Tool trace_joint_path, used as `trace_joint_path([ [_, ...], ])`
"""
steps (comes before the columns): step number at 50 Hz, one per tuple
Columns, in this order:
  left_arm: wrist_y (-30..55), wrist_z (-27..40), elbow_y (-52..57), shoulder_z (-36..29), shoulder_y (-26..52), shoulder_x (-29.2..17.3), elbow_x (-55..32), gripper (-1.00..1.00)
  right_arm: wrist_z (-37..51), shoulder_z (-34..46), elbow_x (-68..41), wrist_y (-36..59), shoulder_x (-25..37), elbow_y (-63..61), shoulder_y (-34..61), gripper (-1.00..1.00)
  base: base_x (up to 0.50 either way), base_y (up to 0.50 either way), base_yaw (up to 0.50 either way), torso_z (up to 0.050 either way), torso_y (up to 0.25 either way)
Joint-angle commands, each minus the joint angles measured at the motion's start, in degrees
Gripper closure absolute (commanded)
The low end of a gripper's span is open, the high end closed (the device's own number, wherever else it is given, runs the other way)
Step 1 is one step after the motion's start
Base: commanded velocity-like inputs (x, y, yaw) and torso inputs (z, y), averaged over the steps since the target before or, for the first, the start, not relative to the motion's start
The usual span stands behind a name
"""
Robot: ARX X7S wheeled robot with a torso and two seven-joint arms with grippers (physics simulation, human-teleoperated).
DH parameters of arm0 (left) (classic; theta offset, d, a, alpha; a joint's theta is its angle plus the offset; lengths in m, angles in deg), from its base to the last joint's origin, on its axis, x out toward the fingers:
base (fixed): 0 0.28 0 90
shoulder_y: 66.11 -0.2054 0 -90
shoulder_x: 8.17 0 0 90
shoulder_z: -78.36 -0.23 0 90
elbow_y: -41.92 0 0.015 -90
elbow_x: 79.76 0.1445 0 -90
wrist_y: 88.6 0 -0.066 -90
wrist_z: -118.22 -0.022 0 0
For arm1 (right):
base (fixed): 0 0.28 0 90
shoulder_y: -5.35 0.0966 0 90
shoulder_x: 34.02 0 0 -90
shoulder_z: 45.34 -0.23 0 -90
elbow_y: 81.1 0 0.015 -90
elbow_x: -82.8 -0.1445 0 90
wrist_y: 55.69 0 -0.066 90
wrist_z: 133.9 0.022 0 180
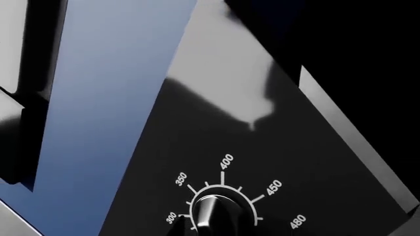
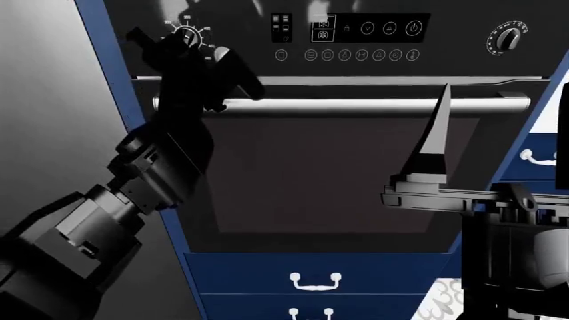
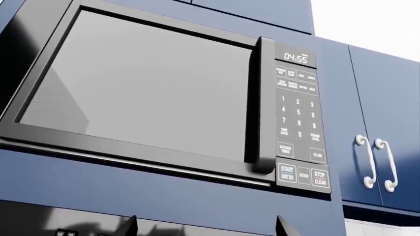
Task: Preheat the oven by turning the temperature knob.
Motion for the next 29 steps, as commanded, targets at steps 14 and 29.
trace_joint_path([
  [14,-0.6,-4.2,-3.1,-1.6,2.1,-2.7,-1.6,1.0,0.3,0.1,-0.1,0.0,0.2,-0.2,0.0,-1.0,0.01,0.0,0.0,0.001,0.0],
  [29,-4.3,-5.0,-9.3,-2.1,2.8,-0.7,-1.5,1.0,0.5,0.2,0.0,0.3,0.3,-0.3,0.1,-1.0,0.02,0.0,-0.01,0.001,0.0],
])
